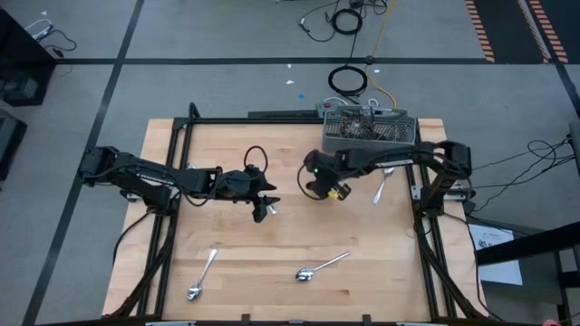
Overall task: Sort silverware
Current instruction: Put the silver spoon into the gray utensil holder
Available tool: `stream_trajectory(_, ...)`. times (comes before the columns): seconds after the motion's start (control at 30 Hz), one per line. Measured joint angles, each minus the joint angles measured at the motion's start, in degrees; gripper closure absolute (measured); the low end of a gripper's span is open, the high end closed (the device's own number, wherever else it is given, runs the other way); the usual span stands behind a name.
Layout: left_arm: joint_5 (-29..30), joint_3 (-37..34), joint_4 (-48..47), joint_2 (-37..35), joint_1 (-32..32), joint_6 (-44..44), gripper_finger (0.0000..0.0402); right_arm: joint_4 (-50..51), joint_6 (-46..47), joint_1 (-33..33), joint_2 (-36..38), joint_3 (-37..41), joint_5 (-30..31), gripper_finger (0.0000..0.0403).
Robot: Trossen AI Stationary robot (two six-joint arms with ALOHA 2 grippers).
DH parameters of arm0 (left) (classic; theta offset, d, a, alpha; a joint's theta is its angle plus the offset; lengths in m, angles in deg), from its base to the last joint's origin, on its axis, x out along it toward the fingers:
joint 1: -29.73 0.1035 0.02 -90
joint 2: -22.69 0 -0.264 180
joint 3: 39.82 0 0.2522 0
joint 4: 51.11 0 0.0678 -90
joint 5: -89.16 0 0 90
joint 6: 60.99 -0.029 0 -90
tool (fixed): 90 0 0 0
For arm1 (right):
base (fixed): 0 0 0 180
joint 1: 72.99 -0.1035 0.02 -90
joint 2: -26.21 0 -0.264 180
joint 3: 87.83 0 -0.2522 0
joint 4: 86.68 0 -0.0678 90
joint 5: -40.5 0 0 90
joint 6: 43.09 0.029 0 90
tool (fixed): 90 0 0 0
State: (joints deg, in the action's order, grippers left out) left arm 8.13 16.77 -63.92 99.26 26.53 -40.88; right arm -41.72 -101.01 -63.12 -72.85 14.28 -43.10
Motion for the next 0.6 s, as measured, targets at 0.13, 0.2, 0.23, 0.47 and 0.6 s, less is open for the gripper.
stream_trajectory(0.13, -0.5, 0.0, 0.0, 0.0, 0.0, 0.0, 0.0197, 1.29, 9.36, 0.54, 4.2, -3.51, -5.38, 0.0401)
stream_trajectory(0.2, -1.19, 0.0, -0.07, 0.0, 0.0, 0.01, 0.0197, 1.43, 13.63, 1.33, 6.7, -3.96, -8.53, 0.0401)
stream_trajectory(0.23, -1.35, 0.0, -0.09, 0.0, -0.03, 0.01, 0.0197, 1.29, 15.57, 1.89, 8.04, -3.96, -10.19, 0.0402)
stream_trajectory(0.47, -1.38, 0.0, 0.0, 0.0, -0.04, 0.03, 0.0197, -1.13, 30.38, 6.29, 16.11, -3.96, -14.41, 0.0402)
stream_trajectory(0.6, -1.38, 0.0, 0.43, 0.0, -0.04, 0.03, 0.0197, -7.45, 40.54, 9.08, 19.03, -3.96, -14.32, 0.0402)
